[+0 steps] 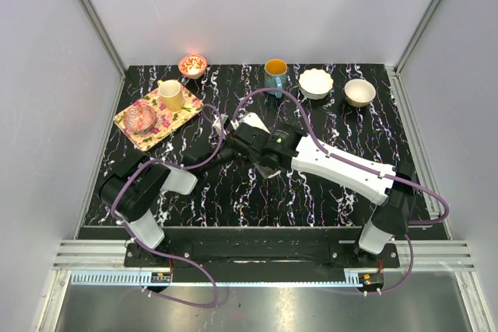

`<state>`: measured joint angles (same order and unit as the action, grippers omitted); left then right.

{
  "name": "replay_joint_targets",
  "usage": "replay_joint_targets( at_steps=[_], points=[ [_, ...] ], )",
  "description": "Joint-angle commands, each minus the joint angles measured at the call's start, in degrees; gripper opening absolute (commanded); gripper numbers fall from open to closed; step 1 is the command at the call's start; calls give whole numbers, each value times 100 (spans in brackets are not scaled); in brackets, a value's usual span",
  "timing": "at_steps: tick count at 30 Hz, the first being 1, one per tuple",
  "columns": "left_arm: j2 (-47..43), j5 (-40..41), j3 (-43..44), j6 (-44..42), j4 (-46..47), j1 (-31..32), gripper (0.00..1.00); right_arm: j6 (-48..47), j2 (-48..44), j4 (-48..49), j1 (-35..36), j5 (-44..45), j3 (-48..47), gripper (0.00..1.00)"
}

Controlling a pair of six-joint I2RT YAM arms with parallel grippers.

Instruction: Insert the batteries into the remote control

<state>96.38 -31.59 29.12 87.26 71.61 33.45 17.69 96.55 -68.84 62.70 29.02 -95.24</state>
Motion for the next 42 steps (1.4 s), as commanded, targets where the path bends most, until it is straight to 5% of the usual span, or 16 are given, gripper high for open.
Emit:
replay_joint_targets(
  at_steps=[1, 25, 35, 42],
  points=[
    [-277, -57, 85, 80, 2375, 39, 0, -38, -181, 230, 41, 17, -56, 53],
    [-225, -31, 120, 54, 2375, 47, 0, -20, -356, 248, 41, 8, -223, 63],
    [-216, -48, 120, 54, 2375, 39, 0, -12, -488, 424, 41, 236, -679, 75],
    [-233, -66, 137, 54, 2375, 47, 0, 568, -1883, 1625, -713, 300, 530, 77]
  ],
)
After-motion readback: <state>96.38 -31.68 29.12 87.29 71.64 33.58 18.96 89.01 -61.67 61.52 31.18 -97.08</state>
